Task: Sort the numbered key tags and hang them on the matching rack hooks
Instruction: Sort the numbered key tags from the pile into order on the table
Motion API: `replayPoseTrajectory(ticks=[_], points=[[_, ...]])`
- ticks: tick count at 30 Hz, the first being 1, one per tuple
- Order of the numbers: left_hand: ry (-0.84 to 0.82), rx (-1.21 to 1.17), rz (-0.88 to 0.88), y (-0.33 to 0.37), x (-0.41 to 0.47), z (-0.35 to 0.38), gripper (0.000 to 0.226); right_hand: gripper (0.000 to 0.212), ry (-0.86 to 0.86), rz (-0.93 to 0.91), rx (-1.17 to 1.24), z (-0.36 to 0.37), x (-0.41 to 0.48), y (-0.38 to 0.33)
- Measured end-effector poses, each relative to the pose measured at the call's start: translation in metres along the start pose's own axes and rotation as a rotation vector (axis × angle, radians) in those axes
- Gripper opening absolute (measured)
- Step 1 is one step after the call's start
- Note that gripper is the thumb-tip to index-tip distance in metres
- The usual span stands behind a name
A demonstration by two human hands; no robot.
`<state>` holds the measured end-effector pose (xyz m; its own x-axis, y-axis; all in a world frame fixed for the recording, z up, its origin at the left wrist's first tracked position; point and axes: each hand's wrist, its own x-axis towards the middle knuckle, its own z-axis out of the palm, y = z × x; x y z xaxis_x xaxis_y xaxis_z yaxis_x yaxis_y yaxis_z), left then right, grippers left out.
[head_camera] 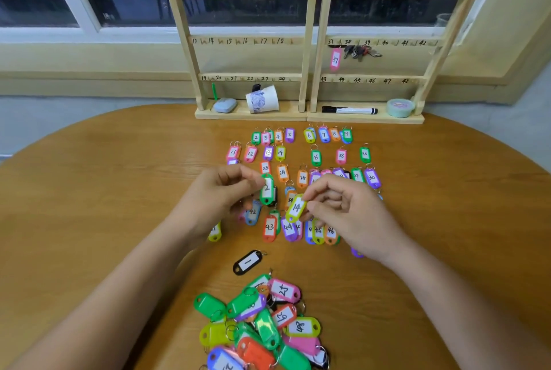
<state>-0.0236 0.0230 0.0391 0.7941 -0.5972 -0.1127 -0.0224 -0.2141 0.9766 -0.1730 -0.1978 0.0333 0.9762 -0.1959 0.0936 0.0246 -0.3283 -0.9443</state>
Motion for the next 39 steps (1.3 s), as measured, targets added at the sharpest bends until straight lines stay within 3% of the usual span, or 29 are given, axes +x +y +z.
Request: replayPoseTrajectory(ticks=[12,19,27,33,39], points=[[0.106,-0.069,0.035,-0.016,-0.004,0.001,0.015,0.016,0.119,-0.03,0.104,-0.004,0.0,0.015],[0.194,0.066,0.048,0.006,0.028,-0.012,0.008,0.018,0.217,-0.008,0.113,-0.004,0.003,0.019],[0.253,0.389,0.02,0.021,0.114,-0.026,0.007,0.016,0.262,0.011,0.111,-0.007,0.006,0.021],[0.164,0.47,-0.085,0.02,0.144,-0.023,0.006,0.017,0.278,-0.003,0.099,-0.008,0.007,0.023],[0.261,0.425,-0.124,0.031,0.168,-0.033,0.011,0.019,0.282,-0.004,0.06,-0.008,0.007,0.026]])
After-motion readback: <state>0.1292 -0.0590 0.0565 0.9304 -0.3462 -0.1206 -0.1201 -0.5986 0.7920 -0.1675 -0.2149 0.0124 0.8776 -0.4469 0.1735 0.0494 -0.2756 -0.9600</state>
